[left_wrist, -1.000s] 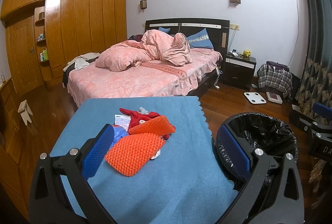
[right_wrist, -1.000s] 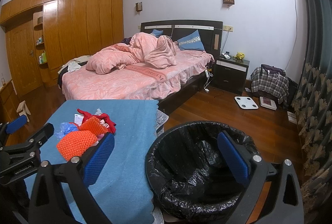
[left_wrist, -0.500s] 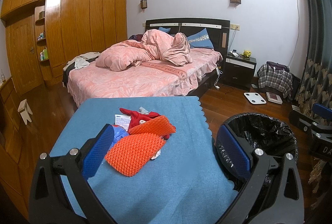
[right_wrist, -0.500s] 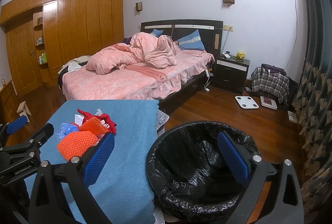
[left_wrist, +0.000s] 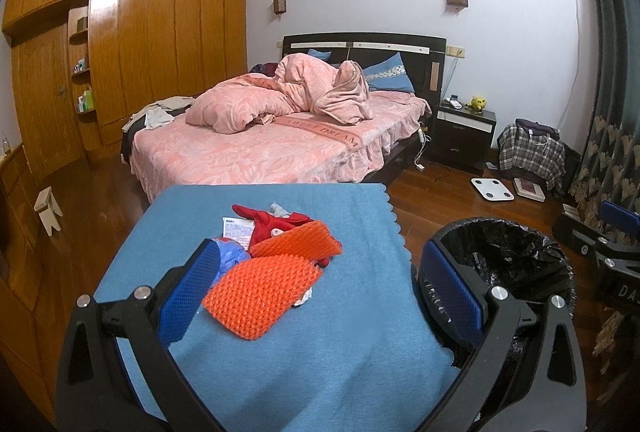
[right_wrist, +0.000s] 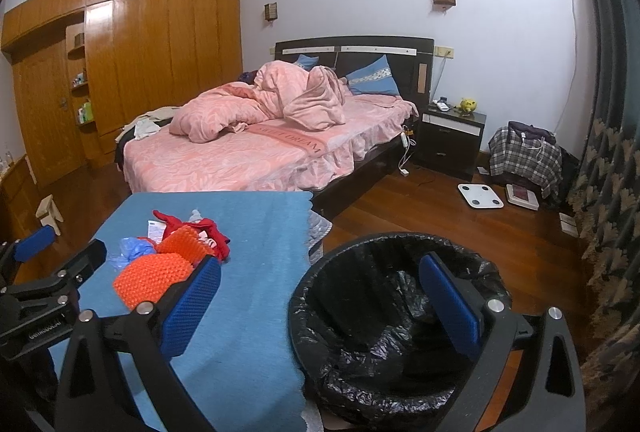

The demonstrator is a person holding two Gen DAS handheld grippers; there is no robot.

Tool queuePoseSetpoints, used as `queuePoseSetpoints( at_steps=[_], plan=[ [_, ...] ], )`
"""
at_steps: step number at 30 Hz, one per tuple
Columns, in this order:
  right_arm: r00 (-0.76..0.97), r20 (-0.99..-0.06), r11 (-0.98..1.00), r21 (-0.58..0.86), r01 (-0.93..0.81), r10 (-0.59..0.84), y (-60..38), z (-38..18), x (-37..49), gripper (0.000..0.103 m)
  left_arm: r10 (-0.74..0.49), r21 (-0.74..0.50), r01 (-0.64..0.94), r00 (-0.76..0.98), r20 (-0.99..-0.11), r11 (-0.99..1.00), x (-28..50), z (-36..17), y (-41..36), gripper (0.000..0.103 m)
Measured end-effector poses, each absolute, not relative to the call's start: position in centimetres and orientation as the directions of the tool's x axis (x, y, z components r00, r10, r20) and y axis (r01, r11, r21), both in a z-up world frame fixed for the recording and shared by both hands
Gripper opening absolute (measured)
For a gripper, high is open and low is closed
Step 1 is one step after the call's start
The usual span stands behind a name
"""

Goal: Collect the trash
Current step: 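Reach the left tool to the orange foam net and close on it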

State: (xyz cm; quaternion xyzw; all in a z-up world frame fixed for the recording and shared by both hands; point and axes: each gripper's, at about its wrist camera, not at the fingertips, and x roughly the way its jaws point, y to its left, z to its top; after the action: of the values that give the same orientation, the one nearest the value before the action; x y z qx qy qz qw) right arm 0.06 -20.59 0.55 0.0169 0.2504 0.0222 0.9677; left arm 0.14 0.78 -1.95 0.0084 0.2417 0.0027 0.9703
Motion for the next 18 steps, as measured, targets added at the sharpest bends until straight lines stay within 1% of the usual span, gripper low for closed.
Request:
queuePoseSetpoints(
  at_steps=[6, 11, 16, 18],
  plan=[
    [0.865, -0.494, 0.996, 0.072, -0.062, 0.089, -19.2, -0.8, 2.2, 0.097, 0.034, 0.011, -0.033, 0.875, -0.483, 0.999, 1.3, -3.3, 2.8, 0.098],
    [0.849, -0.514, 0.992, 0.085, -0.089, 0.121, -17.5, -2.6, 4.4, 0.097, 0.130, 0.076, -0.106, 0.851, -0.509, 0.992, 2.7, -6.3, 6.2, 0.098],
    [0.837, -0.527, 0.989, 0.081, -0.122, 0.146, -14.8, -5.7, 7.0, 0.097, 0.174, 0.071, -0.162, 0.816, -0.551, 0.984, 4.1, -8.8, 10.1, 0.098],
    [0.825, -0.542, 0.987, 0.085, -0.138, 0.162, -13.7, -7.0, 8.0, 0.094, 0.190, 0.074, -0.179, 0.805, -0.562, 0.981, 4.7, -9.8, 11.3, 0.098]
  ],
)
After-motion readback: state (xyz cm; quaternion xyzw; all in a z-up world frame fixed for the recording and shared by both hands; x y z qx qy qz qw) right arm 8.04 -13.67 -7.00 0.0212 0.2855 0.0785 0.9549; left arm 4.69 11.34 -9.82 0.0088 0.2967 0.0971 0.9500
